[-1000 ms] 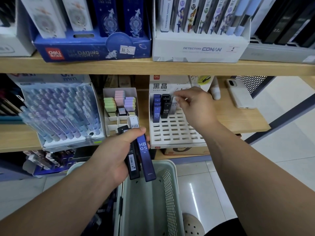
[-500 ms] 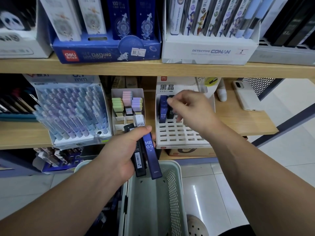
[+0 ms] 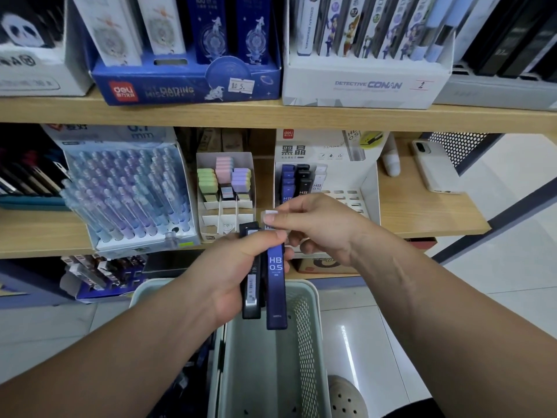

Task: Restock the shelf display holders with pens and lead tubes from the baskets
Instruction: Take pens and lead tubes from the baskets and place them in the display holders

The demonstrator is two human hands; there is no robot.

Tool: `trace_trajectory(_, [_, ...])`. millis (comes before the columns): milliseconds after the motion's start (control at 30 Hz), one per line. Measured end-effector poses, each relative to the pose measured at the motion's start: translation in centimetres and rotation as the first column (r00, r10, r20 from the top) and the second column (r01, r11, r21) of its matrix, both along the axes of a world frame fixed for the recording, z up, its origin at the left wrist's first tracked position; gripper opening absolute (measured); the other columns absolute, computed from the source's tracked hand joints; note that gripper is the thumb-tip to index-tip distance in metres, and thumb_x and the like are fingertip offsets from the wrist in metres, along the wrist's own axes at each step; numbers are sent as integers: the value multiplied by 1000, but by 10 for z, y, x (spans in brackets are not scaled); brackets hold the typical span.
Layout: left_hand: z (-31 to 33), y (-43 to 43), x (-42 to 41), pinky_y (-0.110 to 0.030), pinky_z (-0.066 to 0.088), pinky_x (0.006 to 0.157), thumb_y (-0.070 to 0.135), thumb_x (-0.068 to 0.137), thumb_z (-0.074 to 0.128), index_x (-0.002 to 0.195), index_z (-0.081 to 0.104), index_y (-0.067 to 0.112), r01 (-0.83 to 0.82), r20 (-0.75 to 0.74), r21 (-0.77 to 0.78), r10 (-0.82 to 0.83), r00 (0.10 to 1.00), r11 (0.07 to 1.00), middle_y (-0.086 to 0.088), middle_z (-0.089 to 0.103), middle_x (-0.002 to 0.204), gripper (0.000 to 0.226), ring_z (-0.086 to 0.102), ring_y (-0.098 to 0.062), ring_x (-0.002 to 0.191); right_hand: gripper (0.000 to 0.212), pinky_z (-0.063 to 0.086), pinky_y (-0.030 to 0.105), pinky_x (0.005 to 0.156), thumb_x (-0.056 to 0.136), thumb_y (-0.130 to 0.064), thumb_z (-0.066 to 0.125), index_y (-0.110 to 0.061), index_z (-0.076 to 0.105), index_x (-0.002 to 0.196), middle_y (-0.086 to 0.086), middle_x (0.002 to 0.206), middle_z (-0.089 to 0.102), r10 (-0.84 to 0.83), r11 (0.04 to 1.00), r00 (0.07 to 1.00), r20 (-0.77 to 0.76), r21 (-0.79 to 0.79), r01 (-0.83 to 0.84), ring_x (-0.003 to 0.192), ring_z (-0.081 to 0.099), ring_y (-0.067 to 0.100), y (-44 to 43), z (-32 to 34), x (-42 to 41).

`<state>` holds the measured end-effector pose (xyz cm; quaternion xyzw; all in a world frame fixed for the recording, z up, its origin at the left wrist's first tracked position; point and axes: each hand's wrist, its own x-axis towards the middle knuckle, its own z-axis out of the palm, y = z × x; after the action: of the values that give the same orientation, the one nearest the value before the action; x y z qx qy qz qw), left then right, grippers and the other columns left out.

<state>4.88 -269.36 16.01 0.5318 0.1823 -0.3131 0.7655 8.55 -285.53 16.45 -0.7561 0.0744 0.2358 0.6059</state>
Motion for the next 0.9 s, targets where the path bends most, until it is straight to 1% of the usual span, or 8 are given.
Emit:
trace_trajectory(200, [-3,-3,-1,-25,54,48,16,83,75,100,75,3,-10,-13,10,10,1000,1000,-13,74,79,21,69,-18,57,13,50,19,52,83,-13,82,-12,73,93,6,70,69,-95,993,995,3,73,95,58,62,10,-1,-5,1])
trace_trajectory(300, [-4,-3,1,-26,56,50,16,82,77,97,75,3,-19,-12,7,19,1000,1000,-15,75,81,20,70,-20,59,13,54,21,55,82,-10,82,-12,72,91,5,68,72,-152,984,988,9,95,150,59,66,11,-1,-7,2])
trace_trajectory(433, [-6,-3,1,-27,55,49,16,83,76,84,77,7,-23,-27,-1,23,999,1000,-15,75,80,9,70,-21,58,18,54,21,55,82,-9,82,-10,72,97,2,65,71,-254,961,967,17,117,251,55,65,9,-4,-8,6])
trace_trajectory(600, [-8,-1,1,-25,54,49,19,80,78,91,76,6,-21,-56,8,22,998,1000,-13,75,81,17,69,-20,58,15,48,20,47,85,-8,79,-13,72,98,1,67,72,-417,903,906,76,145,403,54,62,8,-14,-7,13])
trace_trajectory(700, [-8,0,2,-24,54,48,17,79,78,92,75,6,-47,-82,-1,47,996,999,-11,75,78,17,69,-18,56,16,47,21,48,88,-8,77,-14,72,101,1,75,74,-507,859,847,157,169,483,57,65,10,-28,-1,17])
trace_trajectory(767, [-9,1,3,-23,53,47,15,81,77,91,75,6,-74,-95,-1,74,993,997,-10,75,76,14,69,-17,55,14,48,20,51,90,-6,74,-15,70,99,-1,73,73,-539,842,800,265,169,512,58,66,10,-42,3,19])
trace_trajectory(833, [-9,1,4,-23,52,45,15,82,77,88,75,7,-101,-106,8,102,989,995,-9,75,75,10,69,-17,54,14,52,21,55,92,-6,72,-18,67,99,-4,72,70,-509,842,737,444,78,535,61,69,10,-56,4,20])
trace_trajectory(900, [-11,1,5,-23,52,45,15,83,77,85,75,8,-126,-105,18,127,986,992,-9,75,74,8,70,-16,54,14,58,32,65,93,-10,70,-19,66,103,-2,77,70,-407,838,698,589,-63,543,71,72,14,-68,3,21])
